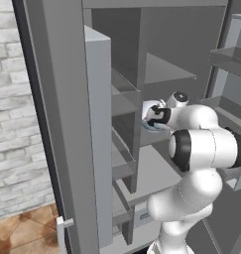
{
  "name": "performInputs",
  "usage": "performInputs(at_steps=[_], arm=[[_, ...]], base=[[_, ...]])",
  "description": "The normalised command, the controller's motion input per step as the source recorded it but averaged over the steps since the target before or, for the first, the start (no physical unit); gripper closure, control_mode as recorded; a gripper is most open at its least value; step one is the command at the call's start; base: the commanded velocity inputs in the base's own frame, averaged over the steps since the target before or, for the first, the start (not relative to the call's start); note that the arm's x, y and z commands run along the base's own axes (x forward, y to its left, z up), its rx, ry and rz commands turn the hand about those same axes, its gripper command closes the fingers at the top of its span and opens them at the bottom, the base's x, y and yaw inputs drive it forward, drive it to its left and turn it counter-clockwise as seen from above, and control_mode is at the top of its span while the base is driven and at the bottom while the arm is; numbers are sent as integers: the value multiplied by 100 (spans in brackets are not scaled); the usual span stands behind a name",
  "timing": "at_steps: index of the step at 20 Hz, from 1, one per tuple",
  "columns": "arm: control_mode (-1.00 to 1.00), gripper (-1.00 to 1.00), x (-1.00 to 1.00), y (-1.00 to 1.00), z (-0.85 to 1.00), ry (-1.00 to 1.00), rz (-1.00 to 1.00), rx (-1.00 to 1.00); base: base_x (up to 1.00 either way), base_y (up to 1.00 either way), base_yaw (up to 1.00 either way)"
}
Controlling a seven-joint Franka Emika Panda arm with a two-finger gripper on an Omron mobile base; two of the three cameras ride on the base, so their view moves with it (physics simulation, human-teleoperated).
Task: Place one of the steaks on the plate and the other in the bowl. Then place the bowl in the fridge.
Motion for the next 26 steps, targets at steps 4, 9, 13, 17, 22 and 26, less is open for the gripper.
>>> performInputs(at_steps=[4,9,13,17,22,26], arm=[[-100,100,43,0,-29,1,0,0],[-100,100,37,0,-30,2,0,0],[-100,100,20,0,-8,0,1,0],[-100,-100,18,0,-10,0,1,0],[-100,-100,6,0,-12,-2,0,0],[-100,-100,0,1,-9,-8,0,0]], base=[[0,0,0],[0,0,0],[0,0,0],[0,0,0],[0,0,0],[0,0,0]])
